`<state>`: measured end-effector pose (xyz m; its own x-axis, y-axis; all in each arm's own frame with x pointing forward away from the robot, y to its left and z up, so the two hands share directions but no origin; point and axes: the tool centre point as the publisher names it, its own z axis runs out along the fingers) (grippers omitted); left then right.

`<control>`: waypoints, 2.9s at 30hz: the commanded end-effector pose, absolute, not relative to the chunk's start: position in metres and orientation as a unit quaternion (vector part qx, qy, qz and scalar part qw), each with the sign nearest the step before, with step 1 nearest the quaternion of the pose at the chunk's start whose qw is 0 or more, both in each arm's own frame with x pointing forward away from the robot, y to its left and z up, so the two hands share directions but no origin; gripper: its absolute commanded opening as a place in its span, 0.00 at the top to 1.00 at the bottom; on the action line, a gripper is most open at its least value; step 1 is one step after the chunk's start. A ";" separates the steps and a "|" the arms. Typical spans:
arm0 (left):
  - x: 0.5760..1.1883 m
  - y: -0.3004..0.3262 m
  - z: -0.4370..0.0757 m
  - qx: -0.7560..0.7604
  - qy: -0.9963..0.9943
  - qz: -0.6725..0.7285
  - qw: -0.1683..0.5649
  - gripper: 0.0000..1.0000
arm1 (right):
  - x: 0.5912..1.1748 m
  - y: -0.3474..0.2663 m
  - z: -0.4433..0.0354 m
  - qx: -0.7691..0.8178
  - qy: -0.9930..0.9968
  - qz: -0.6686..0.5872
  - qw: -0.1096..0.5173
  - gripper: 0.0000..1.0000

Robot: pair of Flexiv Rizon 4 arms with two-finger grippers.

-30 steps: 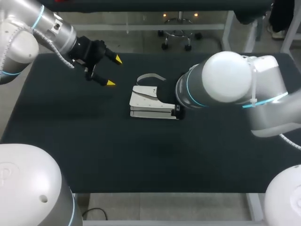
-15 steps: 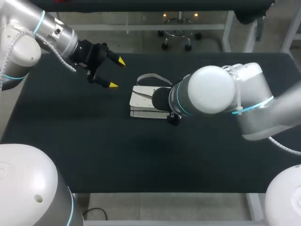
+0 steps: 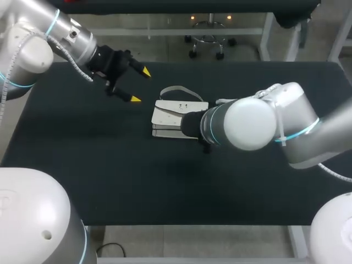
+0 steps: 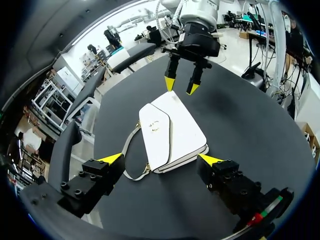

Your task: Pick up the bag, open it, inspect its contents, close it, and place it on the opposite side

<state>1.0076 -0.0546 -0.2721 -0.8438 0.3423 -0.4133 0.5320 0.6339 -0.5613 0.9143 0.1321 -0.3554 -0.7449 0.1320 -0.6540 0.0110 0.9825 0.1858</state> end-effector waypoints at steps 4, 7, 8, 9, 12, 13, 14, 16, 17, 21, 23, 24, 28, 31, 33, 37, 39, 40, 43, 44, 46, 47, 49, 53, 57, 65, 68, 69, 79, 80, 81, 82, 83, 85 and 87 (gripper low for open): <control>1.013 -0.061 -0.275 0.250 0.895 -0.347 0.127 0.00 | 0.923 0.133 -0.366 0.037 0.930 0.081 0.355 0.58; 1.014 -0.063 -0.276 0.250 0.896 -0.345 0.125 0.00 | 0.926 0.133 -0.368 0.036 0.931 0.077 0.354 0.64; 1.014 -0.063 -0.276 0.250 0.896 -0.345 0.125 0.00 | 0.927 0.132 -0.369 0.036 0.932 0.076 0.353 0.65; 1.015 -0.063 -0.276 0.249 0.897 -0.344 0.125 0.00 | 0.927 0.132 -0.369 0.035 0.932 0.075 0.353 0.65; 1.015 -0.064 -0.277 0.250 0.897 -0.343 0.124 0.00 | 0.929 0.131 -0.370 0.036 0.932 0.074 0.352 0.65; 1.015 -0.064 -0.277 0.250 0.897 -0.343 0.124 0.00 | 0.929 0.130 -0.370 0.036 0.932 0.074 0.352 0.65; 1.015 -0.064 -0.277 0.251 0.897 -0.343 0.123 0.00 | 0.930 0.130 -0.371 0.037 0.932 0.074 0.352 0.65; 1.015 -0.065 -0.277 0.253 0.897 -0.341 0.122 0.00 | 0.930 0.130 -0.371 0.037 0.932 0.074 0.352 0.67; 1.015 -0.066 -0.277 0.253 0.897 -0.340 0.122 0.00 | 0.930 0.130 -0.370 0.036 0.932 0.073 0.352 0.70; 1.015 -0.067 -0.277 0.253 0.898 -0.339 0.121 0.00 | 0.931 0.130 -0.371 0.035 0.933 0.071 0.352 0.80; 1.014 -0.067 -0.278 0.256 0.898 -0.337 0.119 0.00 | 0.931 0.130 -0.372 0.035 0.933 0.070 0.351 0.81; 1.014 -0.067 -0.278 0.257 0.898 -0.336 0.119 0.00 | 0.931 0.129 -0.372 0.035 0.933 0.070 0.351 0.82; 1.014 -0.068 -0.278 0.258 0.899 -0.335 0.117 0.00 | 0.933 0.128 -0.373 0.035 0.934 0.069 0.350 0.81; 1.013 -0.069 -0.278 0.260 0.898 -0.334 0.116 0.00 | 0.934 0.128 -0.373 0.036 0.934 0.070 0.350 0.78; 1.013 -0.069 -0.278 0.261 0.898 -0.334 0.116 0.00 | 0.934 0.128 -0.373 0.036 0.933 0.070 0.350 0.81; 1.013 -0.069 -0.278 0.264 0.898 -0.332 0.116 0.00 | 0.934 0.129 -0.373 0.036 0.933 0.071 0.351 0.93; 1.013 -0.070 -0.278 0.265 0.898 -0.332 0.117 0.00 | 0.935 0.129 -0.373 0.035 0.933 0.070 0.352 1.00; 1.013 -0.070 -0.278 0.266 0.897 -0.333 0.118 0.00 | 0.935 0.129 -0.373 0.035 0.933 0.070 0.352 1.00; 1.013 -0.070 -0.279 0.272 0.894 -0.336 0.120 0.00 | 0.936 0.130 -0.373 0.035 0.933 0.070 0.352 1.00; 1.012 -0.070 -0.280 0.278 0.891 -0.337 0.121 0.00 | 0.936 0.130 -0.373 0.034 0.933 0.069 0.352 1.00; 1.010 -0.071 -0.280 0.284 0.888 -0.338 0.127 0.00 | 0.936 0.130 -0.373 0.033 0.933 0.069 0.353 1.00; 1.009 -0.071 -0.280 0.288 0.885 -0.341 0.128 0.00 | 0.936 0.130 -0.373 0.033 0.932 0.069 0.353 1.00; 1.007 -0.072 -0.278 0.294 0.882 -0.343 0.138 0.00 | 0.936 0.129 -0.372 0.035 0.932 0.070 0.353 1.00; 1.001 -0.074 -0.276 0.310 0.871 -0.344 0.165 0.00 | 0.936 0.129 -0.372 0.035 0.932 0.070 0.353 1.00; 0.995 -0.078 -0.277 0.325 0.863 -0.341 0.184 0.00 | 0.936 0.129 -0.372 0.035 0.932 0.070 0.353 1.00; 0.983 -0.088 -0.284 0.331 0.855 -0.348 0.197 0.00 | 0.936 0.129 -0.372 0.035 0.932 0.070 0.353 1.00; 0.978 -0.094 -0.290 0.341 0.853 -0.342 0.198 0.05 | 0.936 0.129 -0.372 0.035 0.932 0.070 0.353 1.00; 0.978 -0.096 -0.292 0.345 0.854 -0.336 0.196 0.08 | 0.936 0.129 -0.372 0.035 0.932 0.070 0.353 1.00; 0.985 -0.109 -0.311 0.361 0.862 -0.314 0.166 0.24 | 0.936 0.129 -0.372 0.035 0.932 0.070 0.353 1.00; 0.985 -0.110 -0.313 0.362 0.862 -0.313 0.166 0.22 | 0.936 0.129 -0.372 0.035 0.932 0.070 0.353 1.00; 0.986 -0.111 -0.314 0.362 0.862 -0.313 0.166 0.24 | 0.936 0.129 -0.372 0.035 0.932 0.070 0.353 1.00; 0.987 -0.112 -0.316 0.362 0.863 -0.314 0.163 0.30 | 0.936 0.129 -0.372 0.035 0.932 0.070 0.353 1.00; 0.988 -0.114 -0.318 0.362 0.863 -0.313 0.164 0.31 | 0.936 0.129 -0.372 0.035 0.932 0.070 0.353 1.00; 0.989 -0.116 -0.322 0.364 0.863 -0.311 0.162 0.35 | 0.936 0.129 -0.372 0.035 0.932 0.070 0.353 1.00; 0.989 -0.118 -0.324 0.366 0.863 -0.309 0.162 0.40 | 0.936 0.129 -0.372 0.035 0.932 0.070 0.353 1.00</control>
